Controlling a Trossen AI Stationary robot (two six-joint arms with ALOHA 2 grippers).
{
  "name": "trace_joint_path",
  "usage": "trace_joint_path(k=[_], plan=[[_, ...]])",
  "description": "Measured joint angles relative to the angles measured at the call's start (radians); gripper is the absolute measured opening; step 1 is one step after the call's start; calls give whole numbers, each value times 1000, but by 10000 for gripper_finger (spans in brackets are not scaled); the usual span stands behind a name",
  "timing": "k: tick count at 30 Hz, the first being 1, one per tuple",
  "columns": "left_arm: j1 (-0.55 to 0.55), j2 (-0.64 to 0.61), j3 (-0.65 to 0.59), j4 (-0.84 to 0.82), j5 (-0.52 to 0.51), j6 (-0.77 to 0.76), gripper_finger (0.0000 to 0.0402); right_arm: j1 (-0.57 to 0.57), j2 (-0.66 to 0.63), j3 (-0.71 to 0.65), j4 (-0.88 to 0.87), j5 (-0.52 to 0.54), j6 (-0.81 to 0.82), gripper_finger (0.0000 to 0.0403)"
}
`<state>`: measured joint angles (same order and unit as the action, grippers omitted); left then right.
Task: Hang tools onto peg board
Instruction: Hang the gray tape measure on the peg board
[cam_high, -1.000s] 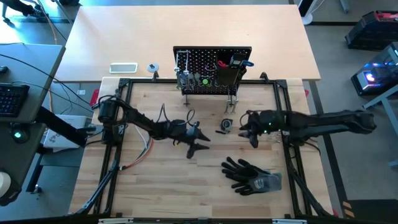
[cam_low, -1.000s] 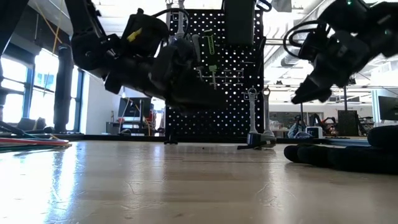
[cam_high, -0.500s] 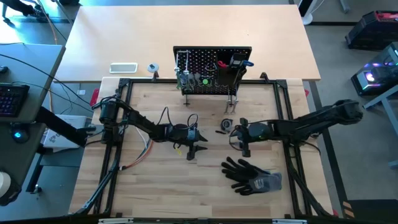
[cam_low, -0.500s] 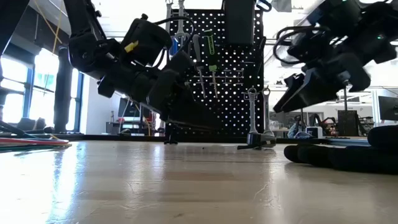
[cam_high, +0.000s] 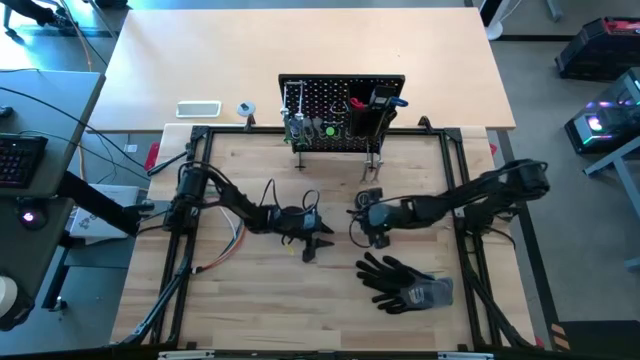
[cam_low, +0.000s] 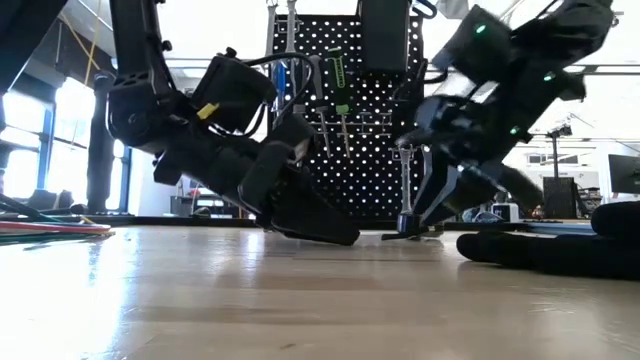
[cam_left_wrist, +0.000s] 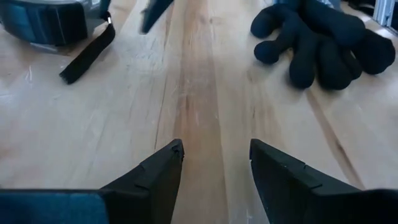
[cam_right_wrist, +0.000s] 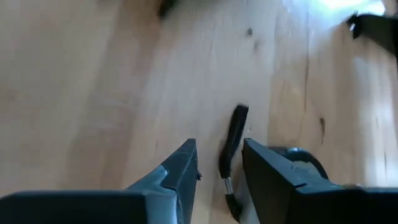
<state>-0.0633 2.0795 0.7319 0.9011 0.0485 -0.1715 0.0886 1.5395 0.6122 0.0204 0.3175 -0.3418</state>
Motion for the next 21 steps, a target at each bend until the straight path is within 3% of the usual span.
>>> trace_joint_path(k=[7, 17, 21], plan=[[-18, 20, 0, 36, -21, -5, 182, -63, 105, 82, -114, -2, -45, 89], [-20, 20, 0, 34, -20, 18, 182, -116, 157, 117, -149, -49, -67, 81], [-20, 21, 0, 34, -21, 19, 182, -141, 157, 117, -172, -130, -36, 33]])
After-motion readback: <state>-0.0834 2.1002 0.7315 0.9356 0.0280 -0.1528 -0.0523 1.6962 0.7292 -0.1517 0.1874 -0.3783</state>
